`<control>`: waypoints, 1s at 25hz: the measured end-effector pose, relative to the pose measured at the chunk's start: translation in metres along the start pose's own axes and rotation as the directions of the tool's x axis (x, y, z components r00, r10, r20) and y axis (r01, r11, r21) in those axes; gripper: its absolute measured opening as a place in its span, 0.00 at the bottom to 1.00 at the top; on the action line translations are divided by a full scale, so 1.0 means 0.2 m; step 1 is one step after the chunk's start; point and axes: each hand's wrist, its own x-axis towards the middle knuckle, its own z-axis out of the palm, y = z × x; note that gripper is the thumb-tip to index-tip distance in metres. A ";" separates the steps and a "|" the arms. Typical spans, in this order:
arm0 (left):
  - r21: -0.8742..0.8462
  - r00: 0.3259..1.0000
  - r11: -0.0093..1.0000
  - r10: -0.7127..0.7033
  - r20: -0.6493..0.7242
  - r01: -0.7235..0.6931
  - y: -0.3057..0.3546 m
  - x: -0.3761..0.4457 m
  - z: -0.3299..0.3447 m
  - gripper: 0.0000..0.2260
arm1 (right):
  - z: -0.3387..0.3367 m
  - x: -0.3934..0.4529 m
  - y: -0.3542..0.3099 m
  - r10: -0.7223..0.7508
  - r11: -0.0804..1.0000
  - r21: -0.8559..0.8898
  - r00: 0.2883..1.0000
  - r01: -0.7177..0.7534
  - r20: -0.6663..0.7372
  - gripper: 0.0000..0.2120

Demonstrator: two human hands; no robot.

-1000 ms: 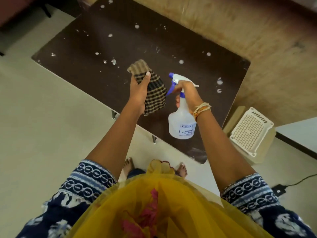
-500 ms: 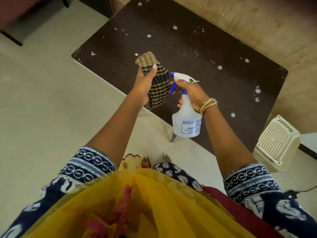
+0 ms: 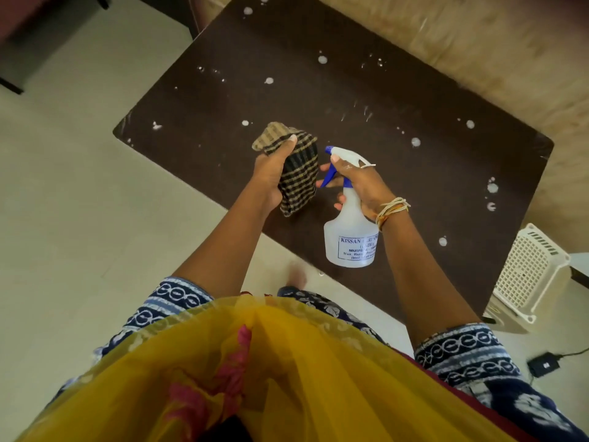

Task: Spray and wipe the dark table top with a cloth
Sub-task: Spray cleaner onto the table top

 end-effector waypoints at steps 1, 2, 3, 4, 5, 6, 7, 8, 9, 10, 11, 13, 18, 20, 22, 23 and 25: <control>-0.010 1.000 1.000 -0.003 0.002 0.004 0.03 0.04 0.02 0.23 | -0.01 0.03 -0.03 0.011 1.000 0.004 1.000 -0.011 -0.006 0.19; -0.021 1.000 1.000 -0.007 0.008 0.007 0.07 0.09 0.05 0.22 | -0.03 0.05 -0.07 0.020 1.000 0.003 1.000 -0.020 -0.009 0.18; -0.032 1.000 0.999 -0.008 0.020 0.008 0.11 0.13 0.07 0.20 | -0.04 0.08 -0.10 0.020 1.000 -0.005 1.000 -0.020 -0.009 0.17; -0.045 0.999 0.999 -0.008 0.042 0.010 0.15 0.17 0.09 0.19 | -0.05 0.11 -0.15 0.013 1.000 -0.016 1.000 -0.013 -0.011 0.16; -0.050 0.998 0.999 -0.008 0.068 0.011 0.20 0.20 0.11 0.18 | -0.05 0.13 -0.19 0.002 1.000 -0.025 1.000 -0.003 -0.014 0.15; -0.047 0.996 0.999 -0.005 0.092 0.009 0.25 0.23 0.14 0.19 | -0.06 0.15 -0.24 -0.010 0.999 -0.033 1.000 0.010 -0.017 0.14; -0.040 0.994 0.999 0.000 0.109 0.004 0.30 0.26 0.16 0.19 | -0.05 0.17 -0.28 -0.022 0.999 -0.037 1.000 0.022 -0.015 0.15; -0.034 0.992 0.999 0.007 0.125 -0.002 0.35 0.28 0.17 0.19 | -0.05 0.19 -0.33 -0.031 0.999 -0.038 0.999 0.030 -0.011 0.16; -0.028 0.990 1.000 0.011 0.142 -0.007 0.41 0.31 0.18 0.19 | -0.04 0.21 -0.37 -0.040 0.999 -0.026 0.999 0.040 -0.008 0.16; -0.027 0.986 1.000 0.011 0.166 -0.007 0.46 0.34 0.18 0.19 | -0.03 0.22 -0.42 -0.050 0.999 -0.008 0.999 0.050 -0.009 0.15; -0.024 0.981 1.000 0.007 0.192 -0.003 0.51 0.37 0.18 0.19 | -0.01 0.24 -0.45 -0.062 0.998 0.012 0.998 0.062 -0.017 0.14; -0.018 0.969 1.000 -0.004 0.248 0.009 0.59 0.41 0.19 0.19 | 0.03 0.28 -0.50 -0.084 0.996 0.026 0.996 0.086 -0.042 0.14; 0.062 0.944 0.998 -0.038 0.328 0.019 0.81 0.51 0.16 0.17 | 0.22 0.40 -0.58 -0.142 0.981 0.114 0.984 0.154 -0.106 0.13; 0.095 0.937 0.995 -0.058 0.345 0.026 0.88 0.56 0.12 0.18 | 0.29 0.44 -0.61 -0.174 0.969 0.150 0.974 0.195 -0.143 0.15; 0.121 0.932 0.992 -0.078 0.353 0.037 0.94 0.62 0.08 0.17 | 0.36 0.46 -0.64 -0.181 0.962 0.173 0.968 0.211 -0.175 0.17; 0.130 0.931 0.991 -0.085 0.356 0.040 0.95 0.64 0.07 0.16 | 0.39 0.48 -0.65 -0.186 0.960 0.174 0.964 0.219 -0.188 0.16; 0.135 0.926 0.990 -0.095 0.365 0.048 0.98 0.67 0.06 0.16 | 0.42 0.52 -0.66 -0.205 0.958 0.155 0.955 0.240 -0.214 0.13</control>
